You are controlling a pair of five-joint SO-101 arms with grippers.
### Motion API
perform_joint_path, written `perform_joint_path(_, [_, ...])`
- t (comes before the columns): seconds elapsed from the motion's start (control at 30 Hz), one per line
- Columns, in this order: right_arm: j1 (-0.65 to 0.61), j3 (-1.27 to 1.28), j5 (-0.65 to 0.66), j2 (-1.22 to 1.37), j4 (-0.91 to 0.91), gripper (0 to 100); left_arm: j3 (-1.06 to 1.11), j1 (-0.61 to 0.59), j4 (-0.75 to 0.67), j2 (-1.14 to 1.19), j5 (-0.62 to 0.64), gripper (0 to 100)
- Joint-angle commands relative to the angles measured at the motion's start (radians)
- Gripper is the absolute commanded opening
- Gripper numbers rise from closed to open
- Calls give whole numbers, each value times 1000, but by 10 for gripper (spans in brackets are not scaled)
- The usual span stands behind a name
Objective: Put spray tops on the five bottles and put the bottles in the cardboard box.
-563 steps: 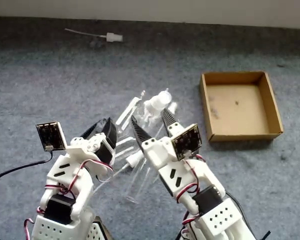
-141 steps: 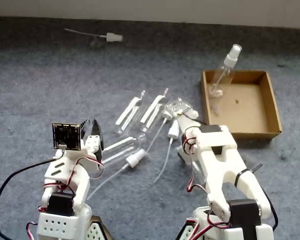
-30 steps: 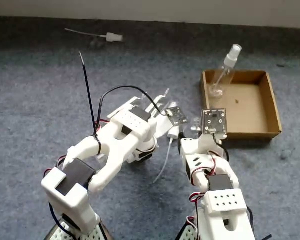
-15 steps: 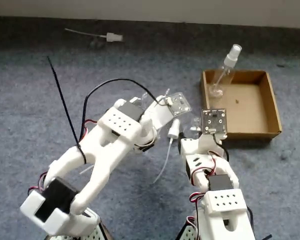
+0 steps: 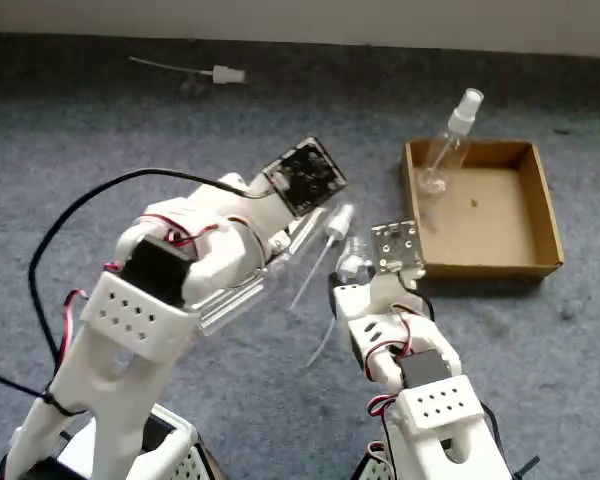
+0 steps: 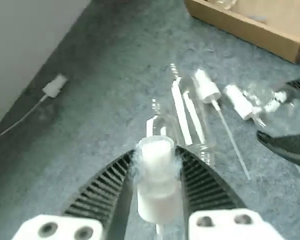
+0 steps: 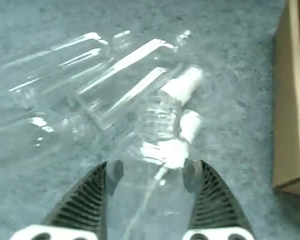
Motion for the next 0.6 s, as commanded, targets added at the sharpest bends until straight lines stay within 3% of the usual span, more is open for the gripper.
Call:
perform_joint_path(0.0, [-154, -18, 2, -22, -53, 45, -28, -160, 0, -125, 158, 5])
perform_joint_path(0.17, [-234, -8, 0, -16, -277, 42, -33, -266, -2, -171, 448, 8])
perform_joint_path(0.4, [-239, -10, -3, -21, -302, 41, -33, -286, -91, -245, 600, 8])
perform_joint_path(0.57, [-239, 38, 0, -21, -455, 41, -28, -282, -261, -361, 686, 5])
